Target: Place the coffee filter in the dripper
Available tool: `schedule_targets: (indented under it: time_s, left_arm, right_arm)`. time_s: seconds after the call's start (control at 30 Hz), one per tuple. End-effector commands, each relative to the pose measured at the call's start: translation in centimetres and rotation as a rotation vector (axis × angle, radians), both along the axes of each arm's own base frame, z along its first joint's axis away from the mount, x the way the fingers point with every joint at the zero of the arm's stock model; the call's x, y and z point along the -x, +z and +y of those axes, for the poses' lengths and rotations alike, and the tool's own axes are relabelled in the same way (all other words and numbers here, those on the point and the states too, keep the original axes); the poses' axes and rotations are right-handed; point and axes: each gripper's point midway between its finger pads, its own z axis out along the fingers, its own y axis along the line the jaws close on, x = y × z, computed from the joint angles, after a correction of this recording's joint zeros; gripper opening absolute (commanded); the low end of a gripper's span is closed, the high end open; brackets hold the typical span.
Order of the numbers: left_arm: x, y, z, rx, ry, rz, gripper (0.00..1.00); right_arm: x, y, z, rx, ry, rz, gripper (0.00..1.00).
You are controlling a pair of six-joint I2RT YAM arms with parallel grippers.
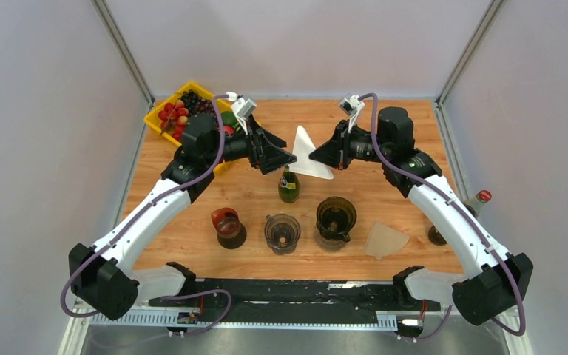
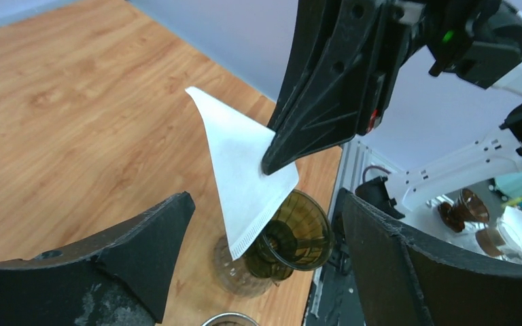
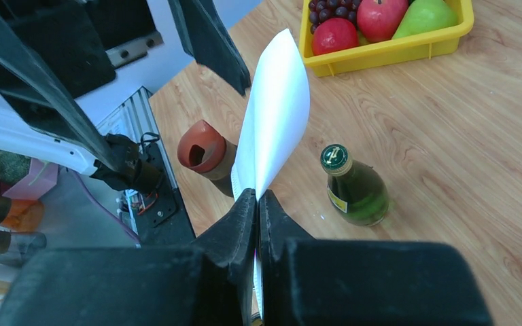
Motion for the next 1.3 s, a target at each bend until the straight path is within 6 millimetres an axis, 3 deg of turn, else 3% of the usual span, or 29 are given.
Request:
schedule_targets:
  time_s: [0.0,0.2,0.4,0.47,0.5,0.53,0.6,0.77,0.83,0.97,1.07,1.13,1.27]
  left_arm:
    - [1.2,-1.0,-1.8,-0.026,-0.116,-0.019,0.86]
    - [1.2,-2.2,-3.4,-0.014,-0.147,0.029,0.75]
    - [1.7,-1.9,-3.7,0.022,-0.173,0.037,0.36]
    - [1.8,-1.7,-3.7,0.033,-0.170,0.032,0.18]
    - [1.9,-1.5,-3.6,0.036,-0.166,0.029,0.06]
    - [1.9,-1.6,-3.6,0.031,-0.163,0.032,0.03]
    - [1.9,-1.8,-3.3,0.015,-0.155,0.013,0.00]
    - [2.6,-2.9,-2.7,-0.047,-0.173,-0.045,0.00]
    - [2.8,-3.1,-2.5,-0.067,-0.183,-0.076,0.00]
    - [3.7,-3.2,-2.4,-0.089,-0.249,-0.147,0.00]
    - [5.1,-3.4,-2.4,-0.094,-0.337,-0.195,0.00]
    - [5.7,-3.6,-2.3,-0.100,-0.383,-0.228,0.00]
    - [6.6,-3.5,-2.3,-0.095,-0.456,-0.290,0.02]
  right_arm:
    - [-0.1,2.6,0.4,-0.073,-0.002,-0.031,0.07]
    - [0.4,2.9,0.8,-0.097,0.012,-0.015,0.07]
    - [0.4,3.2,0.5,-0.108,-0.017,-0.013,0.07]
    - [0.5,3.1,0.5,-0.110,-0.015,-0.006,0.09]
    - [0.5,3.1,0.5,-0.110,-0.022,-0.004,0.11]
    - [0.4,3.1,0.4,-0.110,-0.036,-0.005,0.16]
    - [-0.5,3.2,-0.3,-0.107,-0.109,-0.018,0.27]
    - [-2.4,3.6,-3.1,-0.109,-0.350,-0.051,0.82]
    - [-3.1,3.5,-4.9,-0.104,-0.468,-0.072,0.98]
    - [-3.8,2.4,-8.6,-0.071,-0.671,-0.113,1.00]
    - [-3.7,1.4,-9.9,-0.027,-0.720,-0.143,1.00]
    - [-3.6,0.7,-9.7,-0.004,-0.696,-0.150,1.00]
    - [-2.2,-0.2,-6.7,0.018,-0.486,-0.152,1.00]
